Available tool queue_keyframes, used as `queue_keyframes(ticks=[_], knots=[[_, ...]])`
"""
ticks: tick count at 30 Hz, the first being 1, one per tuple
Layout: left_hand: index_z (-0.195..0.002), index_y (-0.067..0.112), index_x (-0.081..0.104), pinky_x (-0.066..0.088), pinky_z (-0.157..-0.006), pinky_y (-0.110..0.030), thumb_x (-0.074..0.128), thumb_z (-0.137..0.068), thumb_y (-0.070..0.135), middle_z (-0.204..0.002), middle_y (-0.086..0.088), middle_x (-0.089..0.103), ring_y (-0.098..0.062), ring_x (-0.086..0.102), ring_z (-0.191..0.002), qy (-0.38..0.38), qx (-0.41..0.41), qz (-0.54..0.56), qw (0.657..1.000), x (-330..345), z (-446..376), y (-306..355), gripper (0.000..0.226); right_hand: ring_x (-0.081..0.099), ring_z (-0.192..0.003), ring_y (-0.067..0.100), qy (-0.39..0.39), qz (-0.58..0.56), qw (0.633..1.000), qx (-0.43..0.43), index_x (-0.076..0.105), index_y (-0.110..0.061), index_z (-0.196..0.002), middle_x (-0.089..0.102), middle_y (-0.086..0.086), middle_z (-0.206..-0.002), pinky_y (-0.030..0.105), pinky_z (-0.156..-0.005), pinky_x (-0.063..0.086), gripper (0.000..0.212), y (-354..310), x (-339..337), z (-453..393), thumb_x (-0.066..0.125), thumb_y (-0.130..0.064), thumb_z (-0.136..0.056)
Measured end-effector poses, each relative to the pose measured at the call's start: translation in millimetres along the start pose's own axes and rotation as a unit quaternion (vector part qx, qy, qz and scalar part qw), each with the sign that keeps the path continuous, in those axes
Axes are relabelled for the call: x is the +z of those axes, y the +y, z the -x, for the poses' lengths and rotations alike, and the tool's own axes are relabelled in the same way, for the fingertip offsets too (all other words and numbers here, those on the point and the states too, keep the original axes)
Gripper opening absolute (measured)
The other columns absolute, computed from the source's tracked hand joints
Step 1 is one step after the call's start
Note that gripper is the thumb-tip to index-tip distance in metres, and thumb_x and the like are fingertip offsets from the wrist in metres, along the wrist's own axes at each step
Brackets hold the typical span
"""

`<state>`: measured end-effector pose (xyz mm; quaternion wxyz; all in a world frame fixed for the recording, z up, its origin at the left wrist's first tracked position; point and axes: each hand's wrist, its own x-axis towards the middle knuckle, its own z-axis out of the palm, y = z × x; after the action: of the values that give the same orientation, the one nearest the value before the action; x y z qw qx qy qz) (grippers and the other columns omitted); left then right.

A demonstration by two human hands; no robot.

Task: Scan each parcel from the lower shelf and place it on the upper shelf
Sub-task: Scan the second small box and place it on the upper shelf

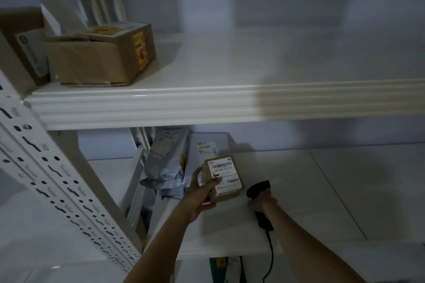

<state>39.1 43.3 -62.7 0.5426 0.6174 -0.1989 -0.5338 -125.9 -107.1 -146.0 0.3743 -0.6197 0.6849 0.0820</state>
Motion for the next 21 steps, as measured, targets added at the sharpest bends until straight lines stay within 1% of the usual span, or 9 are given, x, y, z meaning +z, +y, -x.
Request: queue_keyframes(ticks=[3, 6, 8, 11, 14, 16, 18, 19, 21], knots=[[-0.132, 0.047, 0.037, 0.056, -0.092, -0.049, 0.074, -0.086, 0.03, -0.12, -0.008, 0.067, -0.031, 0.066, -0.107, 0.011, -0.005, 0.0, 1.0, 4, 2, -9, 0.061, 0.039, -0.14, 0.029, -0.012, -0.012, 1.0, -0.003, -0.009, -0.004, -0.155, 0.027, 0.014, -0.158, 0.032, -0.108, 0.039, 0.103, 3, 10, 1, 0.064, -0.039, -0.092], [-0.134, 0.043, 0.038, 0.056, -0.091, -0.05, 0.075, -0.085, 0.03, -0.123, -0.01, 0.065, -0.033, 0.065, -0.109, 0.018, -0.012, 0.01, 1.0, 9, 2, -18, 0.063, 0.043, -0.137, 0.032, 0.015, -0.031, 0.999, -0.028, -0.009, -0.004, -0.155, 0.036, 0.019, -0.154, 0.038, -0.111, 0.038, 0.089, 8, 14, 0, 0.055, -0.027, -0.098], [-0.133, 0.042, 0.04, 0.055, -0.092, -0.051, 0.075, -0.085, 0.029, -0.124, -0.01, 0.065, -0.034, 0.065, -0.11, 0.027, -0.014, 0.023, 0.999, 12, 3, -22, 0.061, 0.045, -0.136, 0.032, 0.031, -0.047, 0.998, -0.039, -0.006, -0.003, -0.155, 0.038, 0.02, -0.152, 0.038, -0.111, 0.04, 0.083, 14, 15, -2, 0.052, -0.022, -0.099], [-0.133, 0.041, 0.042, 0.054, -0.093, -0.052, 0.074, -0.086, 0.029, -0.125, -0.009, 0.065, -0.033, 0.065, -0.11, 0.032, -0.008, 0.03, 0.999, 16, 6, -24, 0.058, 0.047, -0.134, 0.032, 0.016, -0.055, 0.997, -0.055, -0.001, 0.002, -0.154, 0.042, 0.02, -0.149, 0.034, -0.105, 0.043, 0.087, 19, 11, 4, 0.059, -0.022, -0.096], [-0.134, 0.039, 0.045, 0.053, -0.095, -0.053, 0.072, -0.087, 0.028, -0.123, -0.008, 0.066, -0.032, 0.065, -0.11, 0.04, 0.003, 0.022, 0.999, 17, 10, -26, 0.055, 0.053, -0.127, 0.032, 0.007, -0.122, 0.989, -0.079, 0.015, 0.002, -0.152, 0.049, 0.019, -0.143, 0.032, -0.092, 0.047, 0.082, 18, 6, 10, 0.063, -0.03, -0.094], [-0.135, 0.039, 0.045, 0.052, -0.096, -0.053, 0.072, -0.087, 0.027, -0.124, -0.008, 0.066, -0.031, 0.065, -0.11, 0.051, 0.009, 0.021, 0.998, 17, 11, -28, 0.056, 0.061, -0.109, 0.032, 0.001, -0.207, 0.976, -0.073, 0.032, -0.004, -0.146, 0.06, 0.017, -0.128, 0.03, -0.076, 0.048, 0.067, 15, -2, 14, 0.06, -0.033, -0.093], [-0.138, 0.04, 0.042, 0.052, -0.096, -0.053, 0.072, -0.087, 0.027, -0.126, -0.007, 0.064, -0.031, 0.065, -0.111, 0.062, 0.016, 0.027, 0.998, 19, 13, -29, 0.061, 0.059, -0.08, 0.025, -0.009, -0.279, 0.957, -0.085, 0.048, -0.007, -0.126, 0.062, 0.011, -0.095, 0.027, -0.061, 0.041, 0.046, 14, -11, 21, 0.058, -0.032, -0.089], [-0.139, 0.041, 0.041, 0.052, -0.096, -0.053, 0.073, -0.086, 0.027, -0.126, -0.006, 0.064, -0.031, 0.065, -0.111, 0.067, 0.018, 0.028, 0.997, 20, 15, -30, 0.064, 0.056, -0.073, 0.023, -0.01, -0.305, 0.948, -0.094, 0.05, -0.007, -0.12, 0.059, 0.008, -0.085, 0.027, -0.059, 0.039, 0.041, 15, -17, 27, 0.058, -0.031, -0.087], [-0.141, 0.042, 0.038, 0.052, -0.096, -0.053, 0.074, -0.086, 0.026, -0.126, -0.006, 0.063, -0.03, 0.065, -0.11, 0.071, 0.022, 0.027, 0.997, 21, 22, -31, 0.067, 0.057, -0.067, 0.025, 0.001, -0.337, 0.934, -0.118, 0.052, -0.01, -0.112, 0.059, 0.01, -0.08, 0.028, -0.059, 0.042, 0.034, 15, -29, 46, 0.063, -0.029, -0.086]])
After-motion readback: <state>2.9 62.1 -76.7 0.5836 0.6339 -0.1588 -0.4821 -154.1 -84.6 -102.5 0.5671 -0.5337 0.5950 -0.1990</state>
